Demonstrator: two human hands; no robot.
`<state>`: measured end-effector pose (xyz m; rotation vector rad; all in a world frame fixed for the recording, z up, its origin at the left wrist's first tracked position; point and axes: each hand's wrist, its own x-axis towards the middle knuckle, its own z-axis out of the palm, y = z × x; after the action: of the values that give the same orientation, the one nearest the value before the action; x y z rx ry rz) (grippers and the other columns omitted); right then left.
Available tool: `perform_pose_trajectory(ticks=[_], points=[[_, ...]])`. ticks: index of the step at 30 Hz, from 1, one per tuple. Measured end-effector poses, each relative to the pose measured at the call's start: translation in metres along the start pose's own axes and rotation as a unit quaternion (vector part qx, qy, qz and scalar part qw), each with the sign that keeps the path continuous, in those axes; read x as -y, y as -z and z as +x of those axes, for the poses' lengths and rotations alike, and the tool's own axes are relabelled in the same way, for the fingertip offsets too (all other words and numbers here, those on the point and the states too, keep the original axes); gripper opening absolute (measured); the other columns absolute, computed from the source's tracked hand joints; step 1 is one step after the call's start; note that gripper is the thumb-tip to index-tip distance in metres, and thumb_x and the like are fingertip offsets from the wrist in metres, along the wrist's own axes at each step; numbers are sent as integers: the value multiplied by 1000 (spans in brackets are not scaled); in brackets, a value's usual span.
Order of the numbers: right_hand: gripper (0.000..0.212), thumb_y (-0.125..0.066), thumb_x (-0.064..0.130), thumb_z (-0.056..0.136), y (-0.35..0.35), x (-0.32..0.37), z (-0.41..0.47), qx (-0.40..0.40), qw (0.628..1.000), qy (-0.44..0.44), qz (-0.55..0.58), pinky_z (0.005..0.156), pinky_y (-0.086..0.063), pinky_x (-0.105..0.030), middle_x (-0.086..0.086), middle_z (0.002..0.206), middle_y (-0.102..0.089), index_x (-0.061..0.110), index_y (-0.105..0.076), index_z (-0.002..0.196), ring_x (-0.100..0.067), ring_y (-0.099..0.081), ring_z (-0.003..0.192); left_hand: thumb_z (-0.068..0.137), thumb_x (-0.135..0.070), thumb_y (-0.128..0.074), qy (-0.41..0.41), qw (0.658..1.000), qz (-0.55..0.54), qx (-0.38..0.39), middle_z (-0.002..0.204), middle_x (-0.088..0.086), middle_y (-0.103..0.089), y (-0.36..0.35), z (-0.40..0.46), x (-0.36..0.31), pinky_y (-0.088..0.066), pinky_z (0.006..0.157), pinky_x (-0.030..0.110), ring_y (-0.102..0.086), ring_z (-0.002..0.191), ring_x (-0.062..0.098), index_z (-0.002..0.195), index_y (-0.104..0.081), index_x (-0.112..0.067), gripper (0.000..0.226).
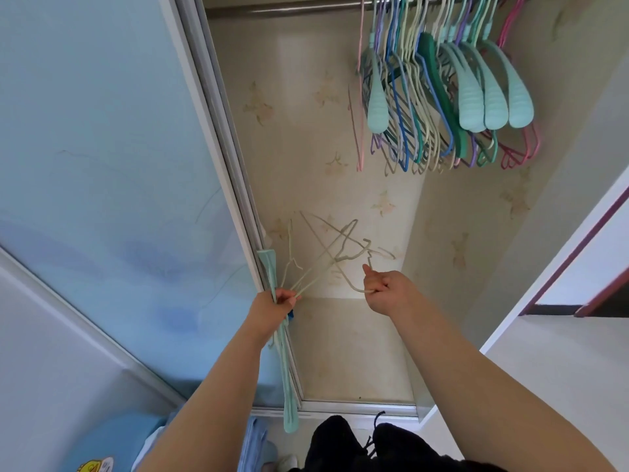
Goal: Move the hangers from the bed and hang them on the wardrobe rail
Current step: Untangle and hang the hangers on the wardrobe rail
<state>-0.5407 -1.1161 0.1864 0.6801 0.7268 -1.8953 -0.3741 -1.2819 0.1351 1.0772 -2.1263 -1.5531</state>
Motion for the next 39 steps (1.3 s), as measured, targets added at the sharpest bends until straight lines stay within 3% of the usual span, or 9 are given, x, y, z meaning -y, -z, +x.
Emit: perform_pose_trajectory(ticks=[3, 9, 16, 21, 25, 32, 34, 36, 39], points=[[38, -20, 0, 96, -5, -4, -5, 18, 1000, -5, 21, 25, -16, -16, 0, 36, -26, -1, -58, 92, -11, -22, 22, 91, -8, -60, 8, 1000, -4, -20, 80, 2, -63, -10, 3, 0, -41, 61, 14, -54, 67, 6, 100, -71, -7, 14], [35, -22, 2, 96, -11, 7, -13, 21, 999, 13, 31, 25, -15, -15, 1, 35, -27, 0, -57, 91, -9, -23, 21, 91, -6, -60, 17, 999, -1, -48, 80, 8, -63, -12, 8, 5, -40, 46, 2, -56, 62, 6, 98, -67, -4, 10], [34, -27, 12, 102, 2, 52, -23, 48, 999, -14, -6, 25, -19, -18, 1, 36, -31, -5, -56, 99, -8, -27, 21, 90, -7, -61, 3, 998, 40, -42, 88, -2, -64, 0, 2, 18, -42, 77, 19, -58, 81, 9, 89, -67, -14, 9], [35, -28, 15, 102, 6, 78, -27, 65, 998, -11, 10, 25, -18, -17, 2, 37, -32, -4, -58, 101, -8, -27, 21, 89, -10, -62, -15, 995, 91, -25, 77, -13, -61, 1, -3, 20, -35, 54, 2, -53, 69, -4, 79, -64, -21, 15], [34, -30, 17, 101, 14, 87, -26, 94, 990, 23, 105, 25, -17, -17, 2, 34, -29, -5, -57, 103, -10, -26, 20, 90, -7, -61, -8, 998, 61, 16, 92, 4, -65, 7, -5, 21, -46, 87, 27, -60, 87, 15, 87, -66, -9, 7], [32, -24, 11, 98, 20, 77, -14, 59, 982, 106, 142, 27, -15, -14, 2, 33, -27, 1, -54, 96, -9, -21, 21, 93, -10, -55, 16, 999, 20, 20, 104, 12, -69, 7, -6, 21, -45, 93, 36, -62, 101, 25, 95, -68, -2, 15], [31, -22, 6, 97, 20, 69, -6, 41, 985, 131, 108, 27, -15, -14, 3, 33, -27, 7, -53, 92, -8, -22, 22, 94, -10, -54, 37, 999, -8, 6, 101, 15, -68, -3, -4, 15, -48, 90, 37, -62, 95, 27, 92, -67, -1, 16], [31, -21, 4, 95, 24, 59, 3, 22, 986, 146, 74, 27, -14, -14, 4, 33, -26, 12, -50, 86, -7, -22, 23, 94, -13, -52, 63, 998, -26, -15, 89, 13, -65, -12, -1, 6, -48, 72, 31, -58, 79, 24, 89, -67, -5, 18], [33, -18, 4, 96, 34, 41, 15, -39, 984, 171, -36, 26, -11, -16, 6, 32, -25, 17, -45, 80, -6, -20, 23, 95, -17, -51, 112, 992, -55, -27, 71, 9, -53, -23, 6, -13, -32, 49, 21, -44, 55, 17, 87, -64, -9, 17]])
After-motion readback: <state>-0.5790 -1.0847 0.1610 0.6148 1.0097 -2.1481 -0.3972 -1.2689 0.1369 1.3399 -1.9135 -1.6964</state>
